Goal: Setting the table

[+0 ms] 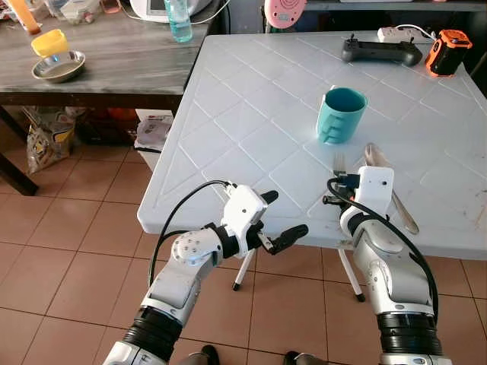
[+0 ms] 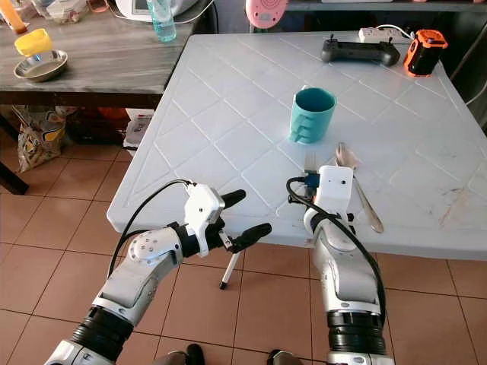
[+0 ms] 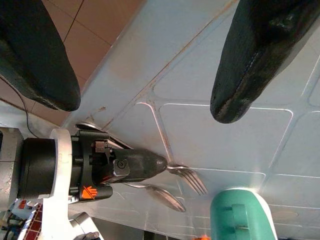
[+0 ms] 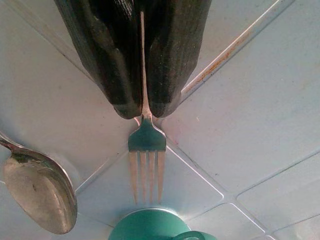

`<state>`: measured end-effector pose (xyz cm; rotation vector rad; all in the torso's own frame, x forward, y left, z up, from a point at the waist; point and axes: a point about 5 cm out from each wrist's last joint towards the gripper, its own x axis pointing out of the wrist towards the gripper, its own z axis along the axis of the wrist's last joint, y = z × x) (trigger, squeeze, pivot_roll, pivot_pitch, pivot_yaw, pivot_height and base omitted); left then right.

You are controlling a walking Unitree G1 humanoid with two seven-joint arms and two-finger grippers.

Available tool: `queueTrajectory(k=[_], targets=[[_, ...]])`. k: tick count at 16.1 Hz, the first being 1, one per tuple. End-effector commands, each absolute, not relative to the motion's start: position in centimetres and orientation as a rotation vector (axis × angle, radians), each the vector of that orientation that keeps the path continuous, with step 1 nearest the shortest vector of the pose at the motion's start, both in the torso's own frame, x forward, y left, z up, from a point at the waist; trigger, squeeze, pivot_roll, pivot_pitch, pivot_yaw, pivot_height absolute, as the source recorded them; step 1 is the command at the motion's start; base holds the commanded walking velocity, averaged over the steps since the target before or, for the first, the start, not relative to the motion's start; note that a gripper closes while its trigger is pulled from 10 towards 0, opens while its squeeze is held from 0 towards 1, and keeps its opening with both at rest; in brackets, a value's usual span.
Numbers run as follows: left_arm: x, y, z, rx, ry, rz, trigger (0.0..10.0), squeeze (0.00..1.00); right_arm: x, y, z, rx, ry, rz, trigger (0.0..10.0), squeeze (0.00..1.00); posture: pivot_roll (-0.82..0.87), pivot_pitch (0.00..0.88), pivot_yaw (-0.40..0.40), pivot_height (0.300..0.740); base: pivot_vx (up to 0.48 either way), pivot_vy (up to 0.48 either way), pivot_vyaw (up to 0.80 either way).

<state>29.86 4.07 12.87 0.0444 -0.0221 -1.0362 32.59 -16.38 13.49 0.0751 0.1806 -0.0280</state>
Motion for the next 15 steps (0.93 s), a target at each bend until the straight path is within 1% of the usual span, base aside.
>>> queueTrajectory(k=[1, 2, 4, 6, 7, 15], targets=[[29.7, 4.0, 13.0, 0.067, -0.022, -1.044, 10.0, 0.0, 31.6, -14.7, 10.3, 0.112, 0.326, 0.035, 0.0, 0.0, 0.04, 0.177, 0.059, 0.74, 0.0, 0.0, 0.0], [29.7, 4.0, 13.0, 0.068, -0.023, -1.042, 10.0, 0.0, 31.7, -14.9, 10.7, 0.115, 0.302, 0.022, 0.0, 0.0, 0.04, 0.175, 0.06, 0.74, 0.0, 0.0, 0.0], [30.0, 4.1, 13.2, 0.062, -0.034, -1.027, 10.0, 0.0, 32.1, -14.9, 13.1, 0.064, 0.18, 0.024, 0.0, 0.0, 0.03, 0.163, 0.062, 0.74, 0.0, 0.0, 0.0], [30.1, 4.1, 13.3, 0.064, -0.039, -1.023, 10.0, 0.0, 32.2, -14.9, 14.0, 0.065, 0.145, 0.012, 0.0, 0.0, 0.04, 0.157, 0.063, 0.74, 0.0, 0.0, 0.0], [30.3, 4.1, 13.4, 0.064, -0.046, -1.014, 10.0, 0.0, 32.1, -14.9, 15.0, 0.054, 0.095, 0.004, 0.0, 0.0, 0.04, 0.149, 0.065, 0.74, 0.0, 0.0, 0.0], [30.9, 4.5, 13.6, 0.064, -0.066, -0.962, 10.0, 0.0, 30.7, -15.2, 16.9, 0.005, -0.019, -0.024, 0.0, 0.0, 0.03, 0.14, 0.065, 0.74, 0.0, 0.0, 0.0]])
